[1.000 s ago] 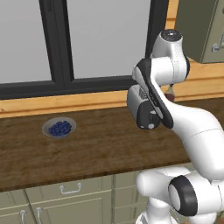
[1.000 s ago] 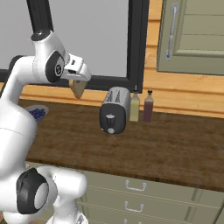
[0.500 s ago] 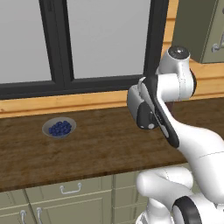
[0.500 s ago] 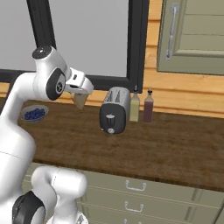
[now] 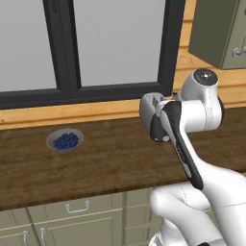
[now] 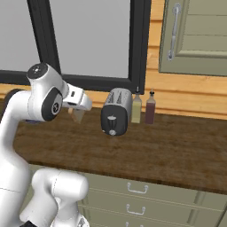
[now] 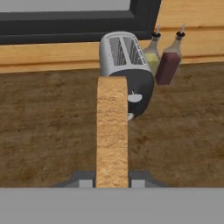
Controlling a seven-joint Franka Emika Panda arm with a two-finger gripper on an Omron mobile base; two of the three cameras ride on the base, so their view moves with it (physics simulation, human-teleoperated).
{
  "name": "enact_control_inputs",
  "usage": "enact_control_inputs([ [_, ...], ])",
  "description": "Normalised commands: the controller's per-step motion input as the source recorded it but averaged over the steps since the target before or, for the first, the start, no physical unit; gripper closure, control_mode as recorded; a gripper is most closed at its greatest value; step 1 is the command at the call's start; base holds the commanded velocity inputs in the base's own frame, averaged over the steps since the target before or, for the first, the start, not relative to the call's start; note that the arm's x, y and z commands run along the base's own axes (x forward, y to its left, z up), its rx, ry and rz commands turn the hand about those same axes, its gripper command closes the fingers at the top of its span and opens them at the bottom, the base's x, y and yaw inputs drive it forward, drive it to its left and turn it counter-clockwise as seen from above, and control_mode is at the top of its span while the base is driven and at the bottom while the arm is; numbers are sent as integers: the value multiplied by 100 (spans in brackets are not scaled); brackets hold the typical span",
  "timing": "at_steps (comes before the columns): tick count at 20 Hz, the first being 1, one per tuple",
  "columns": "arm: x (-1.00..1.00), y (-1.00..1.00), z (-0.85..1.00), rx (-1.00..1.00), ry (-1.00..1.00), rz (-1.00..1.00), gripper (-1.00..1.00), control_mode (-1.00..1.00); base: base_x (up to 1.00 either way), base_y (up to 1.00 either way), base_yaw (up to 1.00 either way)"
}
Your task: Start the toaster. Once the lever pops up, take the bread to the plate on the dining counter.
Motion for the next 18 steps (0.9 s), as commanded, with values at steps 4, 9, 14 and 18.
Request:
enact_control_inputs([
  [4,0,0,0,0,0,0,100,-100,0,0,0],
  [9,0,0,0,0,0,0,100,100,-14,-5,-3],
  [14,0,0,0,0,0,0,100,100,-85,10,-56],
  [18,0,0,0,0,0,0,100,100,-47,14,-80],
])
